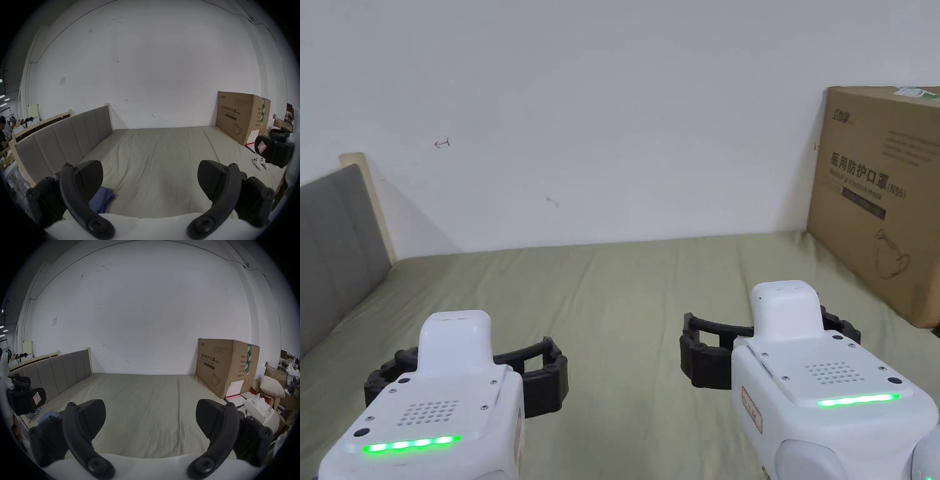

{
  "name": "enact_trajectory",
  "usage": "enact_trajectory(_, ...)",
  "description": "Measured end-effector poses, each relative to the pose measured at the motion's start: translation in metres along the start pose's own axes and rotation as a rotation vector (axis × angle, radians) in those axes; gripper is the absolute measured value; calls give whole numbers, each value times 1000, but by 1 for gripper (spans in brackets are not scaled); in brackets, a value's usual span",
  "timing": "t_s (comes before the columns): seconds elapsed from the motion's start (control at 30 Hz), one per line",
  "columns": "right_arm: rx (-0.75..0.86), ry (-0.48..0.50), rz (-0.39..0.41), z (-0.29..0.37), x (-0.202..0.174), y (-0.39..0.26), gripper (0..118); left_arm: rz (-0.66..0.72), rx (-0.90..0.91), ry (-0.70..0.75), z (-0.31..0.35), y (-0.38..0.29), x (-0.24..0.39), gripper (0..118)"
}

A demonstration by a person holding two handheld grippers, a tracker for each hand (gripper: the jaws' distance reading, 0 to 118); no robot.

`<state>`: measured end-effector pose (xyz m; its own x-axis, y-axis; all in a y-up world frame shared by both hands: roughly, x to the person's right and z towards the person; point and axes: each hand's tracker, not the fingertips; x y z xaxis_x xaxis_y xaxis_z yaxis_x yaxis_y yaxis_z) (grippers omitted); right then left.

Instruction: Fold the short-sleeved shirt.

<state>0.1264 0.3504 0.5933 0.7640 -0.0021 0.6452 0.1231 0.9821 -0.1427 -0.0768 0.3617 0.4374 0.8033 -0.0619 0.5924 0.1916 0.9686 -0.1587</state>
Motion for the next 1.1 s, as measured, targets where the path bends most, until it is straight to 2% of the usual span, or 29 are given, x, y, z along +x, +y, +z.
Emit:
enact_trajectory(0.13,0,6,-6,1,0,-1,112,10,-1,0,4,4,0,117)
enact_trajectory(0.3,3,-8,38,1,-2,-2,112,4,22,-22,6,10,1,117)
enact_trajectory(0.57,6,-21,37,3,0,-2,112,25,21,56,12,8,4,117)
enact_trajectory(0.83,-24,-24,26,2,2,-7,112,-21,14,25,11,3,5,117)
enact_trajectory(0.93,-24,-20,18,2,2,-7,112,-67,21,-28,13,3,7,117)
enact_trajectory(1.03,-22,-17,26,1,1,-7,112,-22,8,-66,13,5,3,117)
enact_trajectory(1.1,-22,-21,30,2,0,-7,112,-17,12,-38,15,5,4,117)
